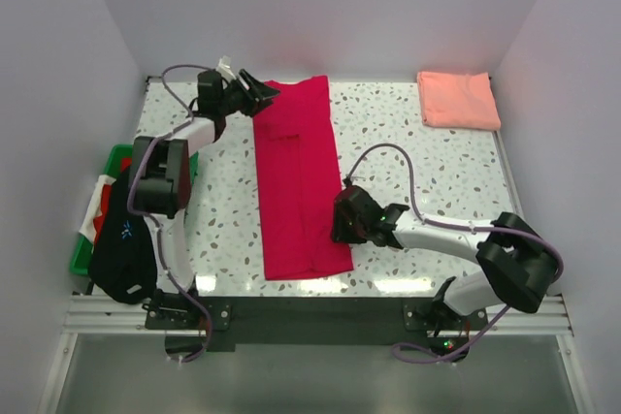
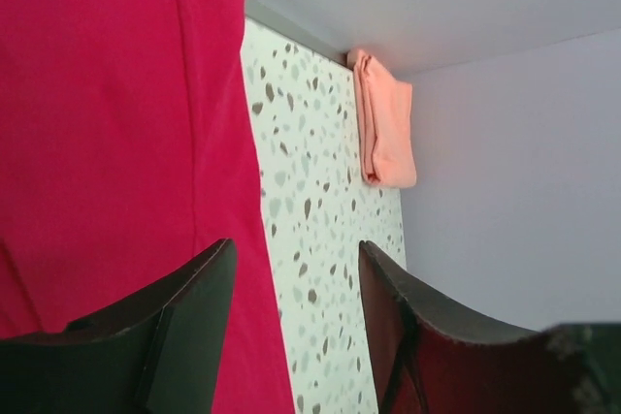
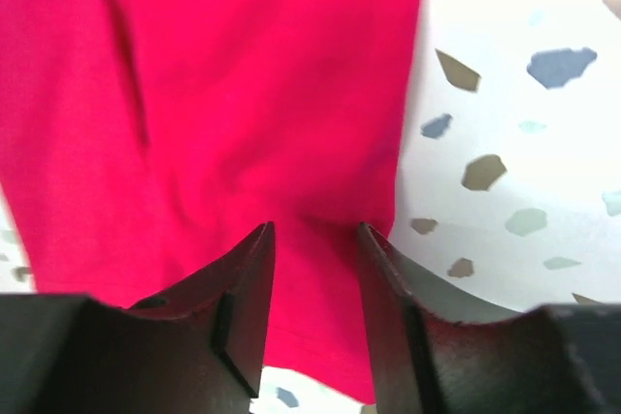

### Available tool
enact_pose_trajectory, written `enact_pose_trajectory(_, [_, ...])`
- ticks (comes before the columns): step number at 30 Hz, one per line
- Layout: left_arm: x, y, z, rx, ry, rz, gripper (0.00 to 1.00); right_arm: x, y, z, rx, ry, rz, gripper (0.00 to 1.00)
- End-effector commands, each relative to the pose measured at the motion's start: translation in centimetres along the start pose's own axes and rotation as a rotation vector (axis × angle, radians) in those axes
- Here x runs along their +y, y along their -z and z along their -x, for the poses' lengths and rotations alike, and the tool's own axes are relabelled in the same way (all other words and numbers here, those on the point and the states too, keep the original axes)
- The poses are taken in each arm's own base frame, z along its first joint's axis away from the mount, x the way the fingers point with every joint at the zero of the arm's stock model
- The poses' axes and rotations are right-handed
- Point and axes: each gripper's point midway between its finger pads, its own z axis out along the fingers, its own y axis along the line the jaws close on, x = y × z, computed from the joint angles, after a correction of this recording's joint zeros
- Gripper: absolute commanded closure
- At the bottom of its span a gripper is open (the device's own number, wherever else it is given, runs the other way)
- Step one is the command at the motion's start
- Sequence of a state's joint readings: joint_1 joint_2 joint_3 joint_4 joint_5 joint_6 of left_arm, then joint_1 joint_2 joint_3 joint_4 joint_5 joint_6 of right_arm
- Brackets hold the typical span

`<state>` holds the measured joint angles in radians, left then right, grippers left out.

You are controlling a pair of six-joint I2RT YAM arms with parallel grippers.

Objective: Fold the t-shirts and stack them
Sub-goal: Fold the tshirt

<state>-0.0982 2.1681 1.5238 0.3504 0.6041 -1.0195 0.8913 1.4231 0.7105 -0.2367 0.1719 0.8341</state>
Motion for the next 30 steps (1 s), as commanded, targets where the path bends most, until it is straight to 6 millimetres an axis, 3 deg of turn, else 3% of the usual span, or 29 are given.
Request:
enact_pose_trajectory(1, [-1.4, 4.1, -1.3, -0.074, -0.038, 0.074, 0.44, -1.8, -0.5, -2.0, 0.048, 0.039, -0.045, 0.60])
enact_pose_trajectory(2, [-1.1, 4.9, -1.8, -0.086, -0.036, 0.102, 0.46, -1.9, -0.6, -2.4, 0.062, 0.038, -0.044, 0.63])
enact_pose_trajectory(3, [-2.7, 6.2, -2.2, -0.105, -0.053, 0.104, 0.47, -2.0, -0.6, -2.8, 0.073, 0.039, -0.042, 0.64])
enact_pose_trajectory(4, [-0.6, 7.3, -4.4, -0.075, -0.029, 0.179, 0.50, -2.6, -0.6, -3.6, 0.088, 0.042, -0.052, 0.64])
enact_pose_trajectory(5, [-0.3, 7.9, -5.1, -0.086, -0.035, 0.219, 0.52, -2.7, -0.6, -3.9, 0.095, 0.035, -0.050, 0.67])
enact_pose_trajectory(6, [-1.4, 9.4, -5.2, -0.107, -0.054, 0.234, 0.53, -2.8, -0.4, -4.1, 0.097, 0.031, -0.044, 0.67])
enact_pose_trajectory(7, [1.0, 10.8, -7.6, -0.073, -0.023, 0.331, 0.56, -2.7, -0.2, -4.4, 0.106, 0.030, -0.034, 0.68])
enact_pose_trajectory(8, [1.4, 11.7, -8.4, -0.094, -0.033, 0.375, 0.57, -3.1, -0.1, -4.9, 0.117, 0.025, -0.037, 0.68])
enact_pose_trajectory(9, [0.1, 13.1, -8.7, -0.122, -0.047, 0.365, 0.57, -3.1, 0.1, -5.1, 0.120, 0.022, -0.028, 0.68])
enact_pose_trajectory(10, [2.1, 14.6, -10.8, -0.092, -0.028, 0.431, 0.57, -2.8, 0.5, -5.1, 0.121, 0.017, -0.005, 0.68])
enact_pose_trajectory(12, [1.7, 16.9, -12.1, -0.095, -0.060, 0.468, 0.57, -2.7, 0.9, -5.1, 0.122, 0.017, 0.008, 0.68])
enact_pose_trajectory(13, [3.5, 18.6, -13.9, -0.044, -0.063, 0.549, 0.57, -2.4, 1.4, -4.9, 0.114, 0.012, 0.025, 0.67])
enact_pose_trajectory(15, [3.3, 20.8, -14.4, -0.045, -0.097, 0.582, 0.58, -2.3, 2.0, -4.7, 0.107, 0.009, 0.039, 0.66])
enact_pose_trajectory(16, [4.5, 22.3, -15.7, -0.006, -0.108, 0.636, 0.59, -2.2, 2.5, -4.6, 0.099, 0.003, 0.048, 0.66])
enact_pose_trajectory(17, [3.8, 23.3, -15.7, -0.022, -0.127, 0.625, 0.59, -2.2, 2.8, -4.5, 0.092, -0.006, 0.057, 0.64])
enact_pose_trajectory(19, [4.7, 25.1, -17.4, 0.020, -0.138, 0.655, 0.61, -2.4, 3.3, -4.7, 0.093, -0.014, 0.063, 0.63])
enact_pose_trajectory(20, [3.8, 25.6, -17.9, 0.020, -0.156, 0.620, 0.61, -2.3, 3.8, -4.4, 0.077, -0.019, 0.080, 0.61])
enact_pose_trajectory(24, [4.5, 27.1, -21.5, 0.114, -0.188, 0.626, 0.64, -2.3, 5.0, -4.1, 0.067, 0.010, 0.094, 0.61])
enact_pose_trajectory(30, [4.5, 27.8, -26.8, 0.220, -0.265, 0.655, 0.66, -2.2, 5.8, -3.2, 0.056, 0.079, 0.082, 0.61])
